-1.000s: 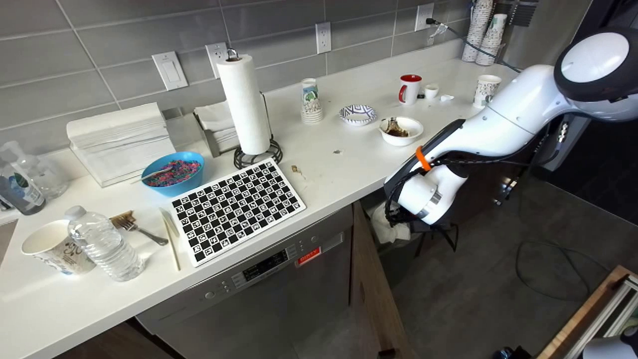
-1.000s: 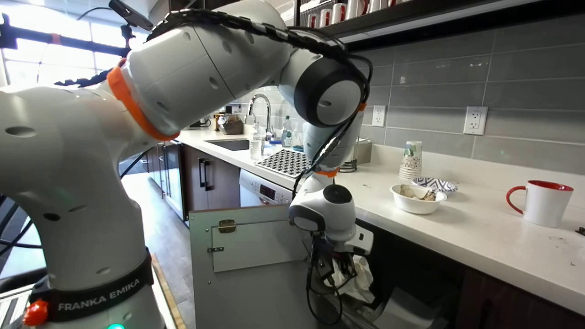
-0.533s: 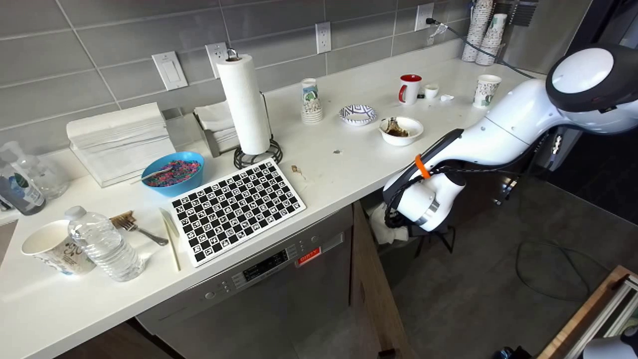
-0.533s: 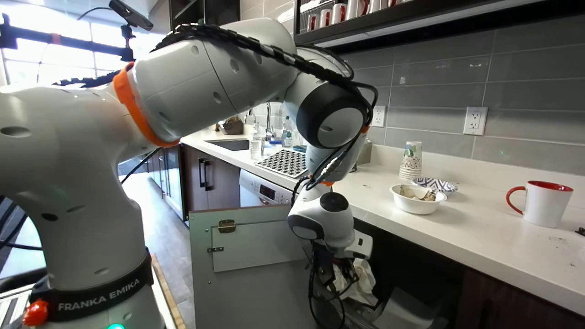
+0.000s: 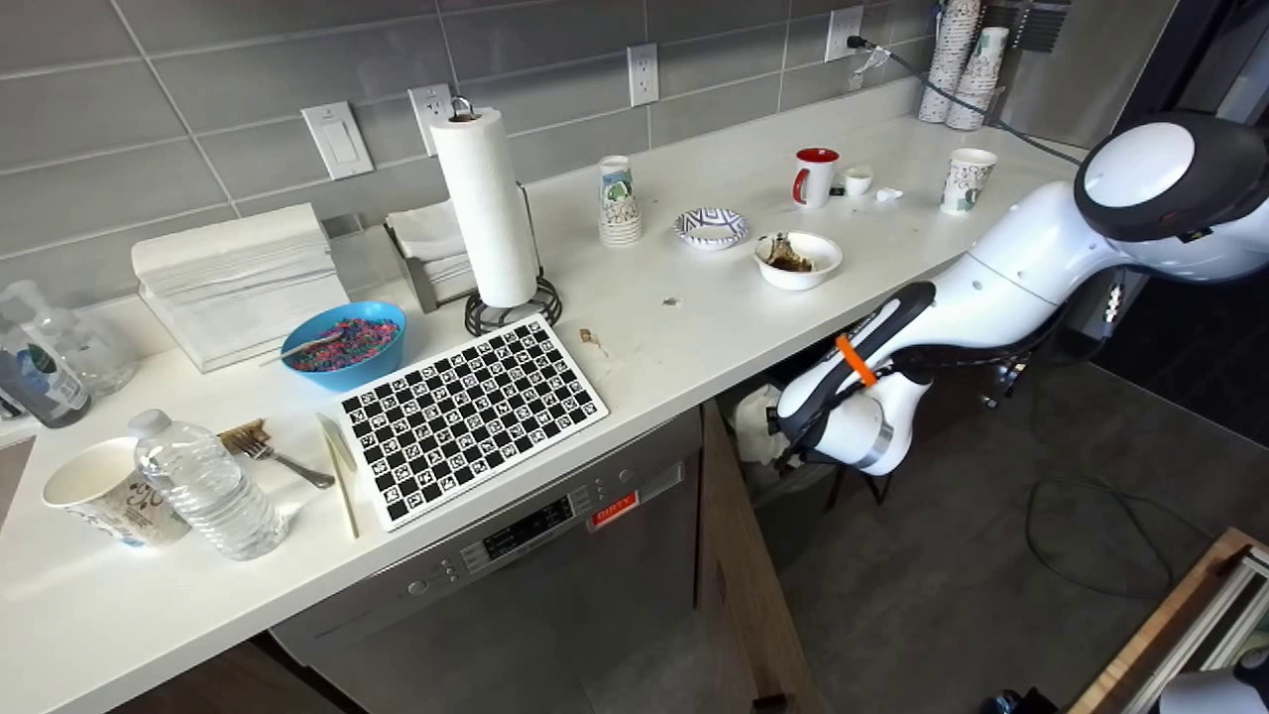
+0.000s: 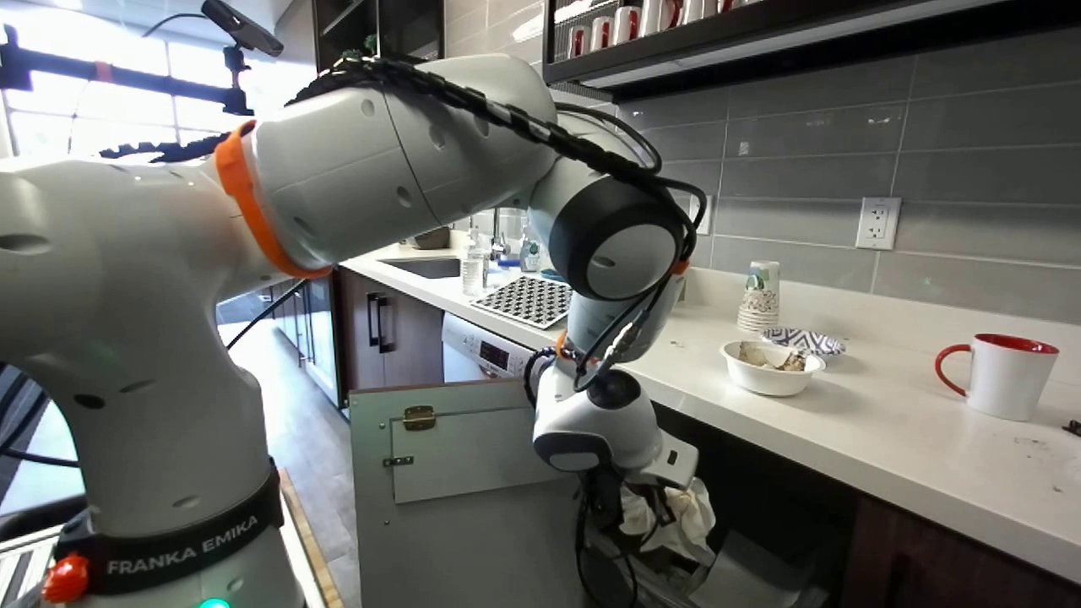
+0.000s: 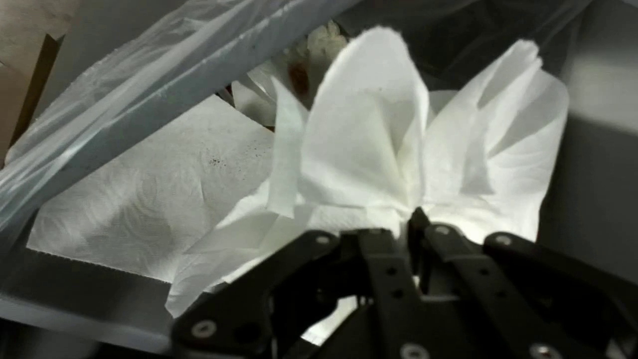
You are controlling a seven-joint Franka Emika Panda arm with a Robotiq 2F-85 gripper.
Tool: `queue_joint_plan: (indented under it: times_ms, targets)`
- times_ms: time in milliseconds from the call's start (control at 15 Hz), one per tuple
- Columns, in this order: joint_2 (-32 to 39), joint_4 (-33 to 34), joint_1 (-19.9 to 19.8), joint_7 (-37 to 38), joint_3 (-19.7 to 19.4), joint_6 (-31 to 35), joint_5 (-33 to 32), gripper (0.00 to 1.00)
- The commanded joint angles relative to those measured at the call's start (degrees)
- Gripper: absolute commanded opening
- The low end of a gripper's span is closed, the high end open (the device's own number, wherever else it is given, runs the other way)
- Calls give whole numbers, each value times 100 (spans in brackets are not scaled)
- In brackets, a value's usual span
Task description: Put the paper towel into the bin
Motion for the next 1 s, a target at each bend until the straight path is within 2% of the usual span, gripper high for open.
queue_joint_plan:
  times_ms: [0,267,467,667,733,933]
  targets:
    - [-9,-6,405,1533,-631,269,-893,45]
    - [-25,19,850,2623,-1226,458,-1385,74]
    - [-175,-96,1030,3057,-1419,296,-1405,98]
    - [-589,-443,1090,3178,-1535,1,-1516,100]
    - [-814,-592,1270,3107,-1715,-198,-1336,100]
    - [-1303,-960,1309,2906,-1905,-1032,-1556,100]
